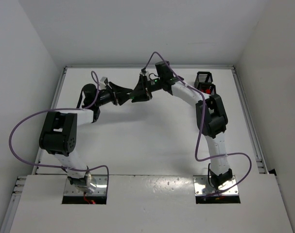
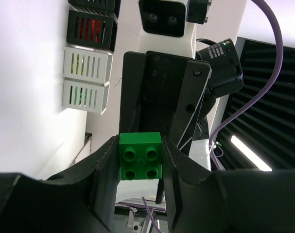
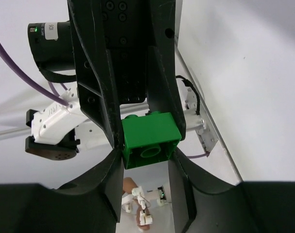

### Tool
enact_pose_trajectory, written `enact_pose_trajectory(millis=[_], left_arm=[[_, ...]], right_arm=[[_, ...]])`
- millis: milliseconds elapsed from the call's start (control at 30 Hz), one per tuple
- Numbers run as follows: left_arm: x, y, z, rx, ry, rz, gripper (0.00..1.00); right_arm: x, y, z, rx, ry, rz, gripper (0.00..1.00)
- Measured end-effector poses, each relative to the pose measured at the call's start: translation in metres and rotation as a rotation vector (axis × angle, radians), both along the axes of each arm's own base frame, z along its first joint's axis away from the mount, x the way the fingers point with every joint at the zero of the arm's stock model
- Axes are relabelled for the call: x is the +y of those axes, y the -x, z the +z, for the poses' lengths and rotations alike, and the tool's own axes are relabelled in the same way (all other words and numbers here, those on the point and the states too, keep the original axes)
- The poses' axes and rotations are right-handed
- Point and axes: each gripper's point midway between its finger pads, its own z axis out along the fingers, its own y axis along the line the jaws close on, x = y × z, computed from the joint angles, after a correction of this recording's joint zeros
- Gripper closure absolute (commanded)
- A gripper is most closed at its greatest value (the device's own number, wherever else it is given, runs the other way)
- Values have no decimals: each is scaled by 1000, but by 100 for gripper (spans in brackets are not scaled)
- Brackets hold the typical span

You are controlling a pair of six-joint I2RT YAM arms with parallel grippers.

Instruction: Sort the legos into containers by color

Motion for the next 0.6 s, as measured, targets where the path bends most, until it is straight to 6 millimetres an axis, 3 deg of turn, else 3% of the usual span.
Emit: enact_pose_trajectory(millis=[100, 200, 333, 367, 433, 600], left_arm=[[0, 0, 0, 1, 1, 2, 100], [0, 0, 0, 0, 0, 3, 99], [0, -1, -1, -10, -10, 4, 33], [0, 0, -2, -16, -19, 2, 11], [0, 1, -7, -12, -37, 0, 0], [9, 2, -23, 10, -109, 16, 0]], right_arm=[[0, 0, 0, 1, -1, 1, 92], [0, 0, 0, -2, -3, 1, 100], [0, 0, 0, -14, -5, 3, 100], [0, 0, 1, -24, -9, 6, 100], [1, 1, 3, -53, -25, 20, 100], [-16, 24, -1, -75, -26, 42, 100]])
